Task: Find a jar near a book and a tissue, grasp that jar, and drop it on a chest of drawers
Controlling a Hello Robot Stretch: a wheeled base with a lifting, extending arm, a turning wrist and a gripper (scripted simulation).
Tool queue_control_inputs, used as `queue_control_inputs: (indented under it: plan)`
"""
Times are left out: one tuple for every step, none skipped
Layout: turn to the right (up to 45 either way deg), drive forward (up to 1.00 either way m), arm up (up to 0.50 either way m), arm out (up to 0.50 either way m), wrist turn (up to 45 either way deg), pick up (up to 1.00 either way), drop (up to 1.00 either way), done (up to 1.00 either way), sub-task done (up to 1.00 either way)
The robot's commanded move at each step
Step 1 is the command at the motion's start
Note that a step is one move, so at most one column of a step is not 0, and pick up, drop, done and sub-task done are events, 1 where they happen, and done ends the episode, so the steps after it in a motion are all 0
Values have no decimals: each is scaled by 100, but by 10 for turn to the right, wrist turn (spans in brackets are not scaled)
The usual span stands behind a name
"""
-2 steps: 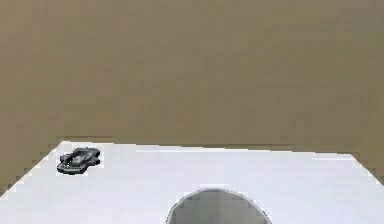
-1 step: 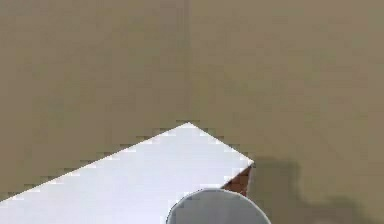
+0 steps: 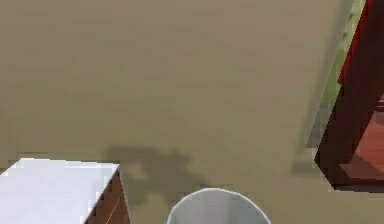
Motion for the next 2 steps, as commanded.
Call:
queue_control_inputs:
  plan:
    - [180,0,0,0,0,0,0,0,0]
    - [-450,0,0,0,0,0,0,0,0]
